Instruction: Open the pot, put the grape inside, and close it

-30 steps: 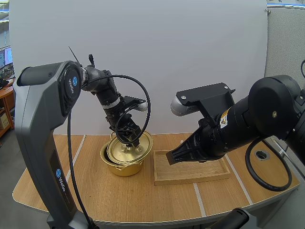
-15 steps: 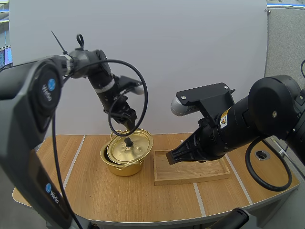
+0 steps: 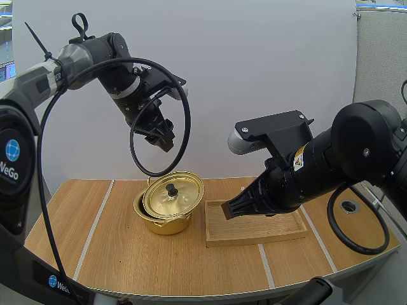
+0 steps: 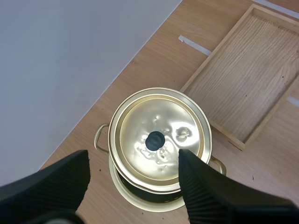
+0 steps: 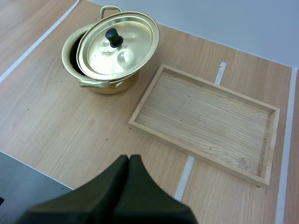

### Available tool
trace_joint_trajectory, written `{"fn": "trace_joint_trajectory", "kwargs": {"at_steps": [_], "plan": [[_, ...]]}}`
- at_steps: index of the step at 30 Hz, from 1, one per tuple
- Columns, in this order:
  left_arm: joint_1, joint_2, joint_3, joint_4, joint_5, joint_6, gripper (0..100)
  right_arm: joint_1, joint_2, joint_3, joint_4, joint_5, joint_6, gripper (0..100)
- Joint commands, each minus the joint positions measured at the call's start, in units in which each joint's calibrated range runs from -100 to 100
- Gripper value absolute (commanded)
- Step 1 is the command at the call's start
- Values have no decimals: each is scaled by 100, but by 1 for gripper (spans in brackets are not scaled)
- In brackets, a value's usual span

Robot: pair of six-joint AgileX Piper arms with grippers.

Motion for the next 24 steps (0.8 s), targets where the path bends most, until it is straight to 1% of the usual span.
{"fn": "trace_joint_trajectory", "kwargs": {"at_steps": [1, 7, 15, 16, 18, 24], "plan": [[-15, -47, -11, 45, 53, 12, 89, -16, -65, 21, 16, 0, -37, 0], [-15, 124, -11, 44, 53, 12, 89, -16, -65, 21, 16, 0, -37, 0], [-15, 944, -11, 34, 53, 12, 90, -16, -65, 21, 15, 0, -46, 0], [-15, 1029, -11, 22, 53, 12, 92, -16, -65, 21, 15, 0, -46, 0], [-15, 1247, -11, 21, 53, 12, 100, -16, -65, 21, 15, 0, -46, 0], [-15, 1791, -11, 21, 53, -21, 100, -16, -65, 21, 15, 0, -46, 0]]}}
